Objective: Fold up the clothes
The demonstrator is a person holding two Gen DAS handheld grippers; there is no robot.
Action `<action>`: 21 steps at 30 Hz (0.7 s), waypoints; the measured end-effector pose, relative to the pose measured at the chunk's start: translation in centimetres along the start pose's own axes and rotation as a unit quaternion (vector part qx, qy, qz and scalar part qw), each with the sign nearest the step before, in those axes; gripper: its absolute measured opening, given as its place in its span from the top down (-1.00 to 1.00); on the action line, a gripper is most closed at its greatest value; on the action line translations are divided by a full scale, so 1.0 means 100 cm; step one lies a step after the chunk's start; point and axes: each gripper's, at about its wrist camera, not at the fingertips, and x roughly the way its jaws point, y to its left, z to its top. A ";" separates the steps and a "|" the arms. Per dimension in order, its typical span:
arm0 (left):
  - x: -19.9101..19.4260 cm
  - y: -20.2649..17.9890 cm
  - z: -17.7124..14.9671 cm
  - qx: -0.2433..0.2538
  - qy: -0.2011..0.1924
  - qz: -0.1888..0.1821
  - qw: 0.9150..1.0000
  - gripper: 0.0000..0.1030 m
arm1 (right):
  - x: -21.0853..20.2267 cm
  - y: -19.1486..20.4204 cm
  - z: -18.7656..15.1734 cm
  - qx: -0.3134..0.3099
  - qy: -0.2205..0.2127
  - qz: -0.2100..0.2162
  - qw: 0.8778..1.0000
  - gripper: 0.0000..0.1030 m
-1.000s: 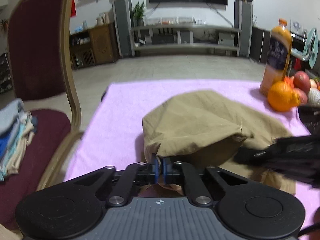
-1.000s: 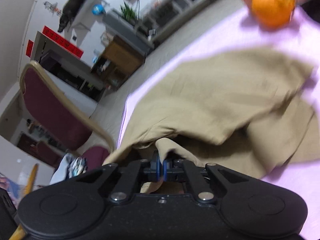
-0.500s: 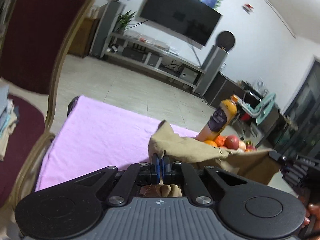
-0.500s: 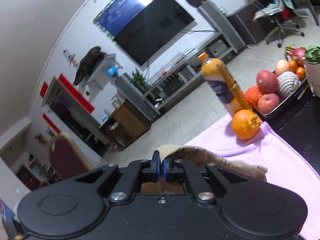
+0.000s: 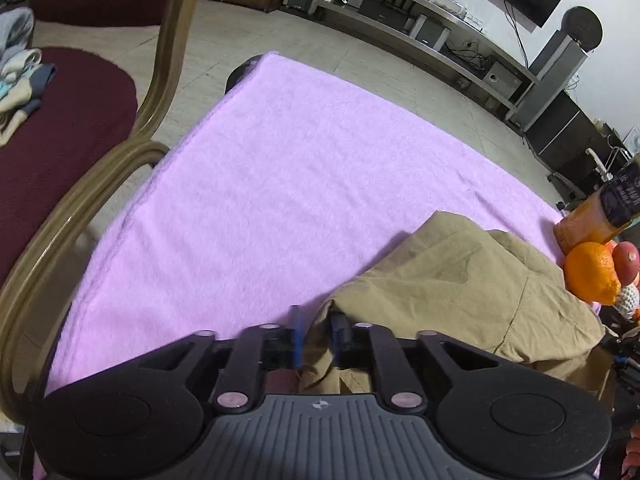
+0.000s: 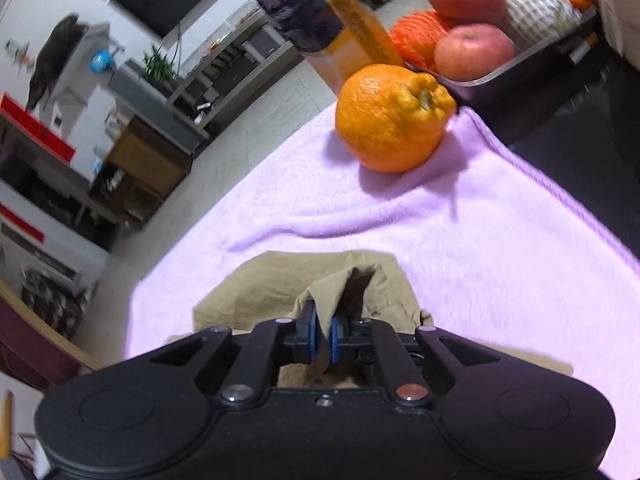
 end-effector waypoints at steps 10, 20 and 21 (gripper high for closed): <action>-0.062 0.007 -0.058 -0.014 -0.014 -0.086 0.996 -0.29 | -0.068 -0.011 -0.031 0.004 0.041 0.040 0.998 -0.30; -0.020 -0.012 -0.083 0.073 0.029 -0.070 0.994 -0.33 | -0.035 -0.037 -0.061 -0.020 0.158 0.033 0.987 0.04; -0.016 -0.011 -0.081 0.071 0.030 -0.076 0.994 -0.33 | -0.032 -0.038 -0.062 -0.017 0.161 0.035 0.986 0.04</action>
